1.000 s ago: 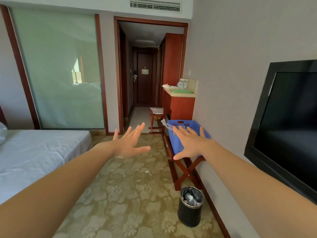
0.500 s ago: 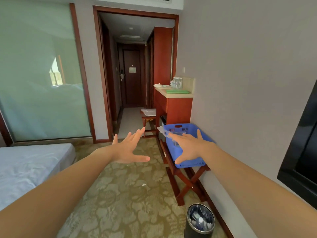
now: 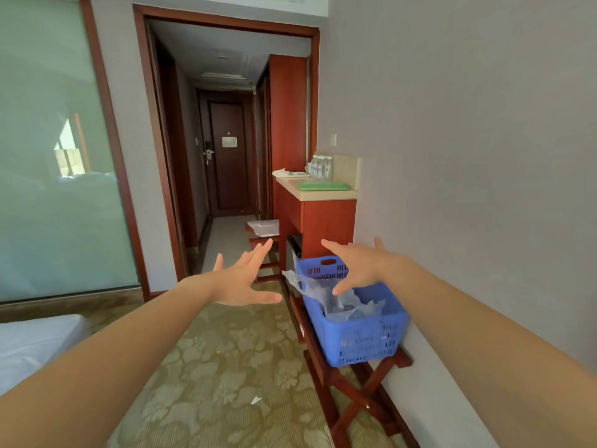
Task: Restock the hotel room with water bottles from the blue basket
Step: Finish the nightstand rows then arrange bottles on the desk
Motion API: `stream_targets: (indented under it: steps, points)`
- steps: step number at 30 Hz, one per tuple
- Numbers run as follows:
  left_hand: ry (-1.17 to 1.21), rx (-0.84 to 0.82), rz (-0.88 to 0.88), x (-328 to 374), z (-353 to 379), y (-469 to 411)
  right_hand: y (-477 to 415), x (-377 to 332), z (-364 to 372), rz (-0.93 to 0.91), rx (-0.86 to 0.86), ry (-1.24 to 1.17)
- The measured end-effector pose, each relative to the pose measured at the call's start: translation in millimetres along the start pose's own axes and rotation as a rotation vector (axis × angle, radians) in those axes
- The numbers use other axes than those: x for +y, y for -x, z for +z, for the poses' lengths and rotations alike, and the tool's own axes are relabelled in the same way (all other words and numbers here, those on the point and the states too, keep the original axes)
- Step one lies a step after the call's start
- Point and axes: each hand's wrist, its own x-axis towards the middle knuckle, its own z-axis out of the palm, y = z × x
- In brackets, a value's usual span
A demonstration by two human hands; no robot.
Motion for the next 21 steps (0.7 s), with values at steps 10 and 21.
stream_targets:
  steps: [10,21]
  points:
    - [-0.010,-0.079,-0.008,-63.9,15.2,-142.2,-151.7,56.0,17.4,0.026,-0.070,0.068]
    - [0.034,-0.194,0.131,-161.7,23.2,-335.6,-317.2,101.5,50.5,0.179,-0.140,0.022]
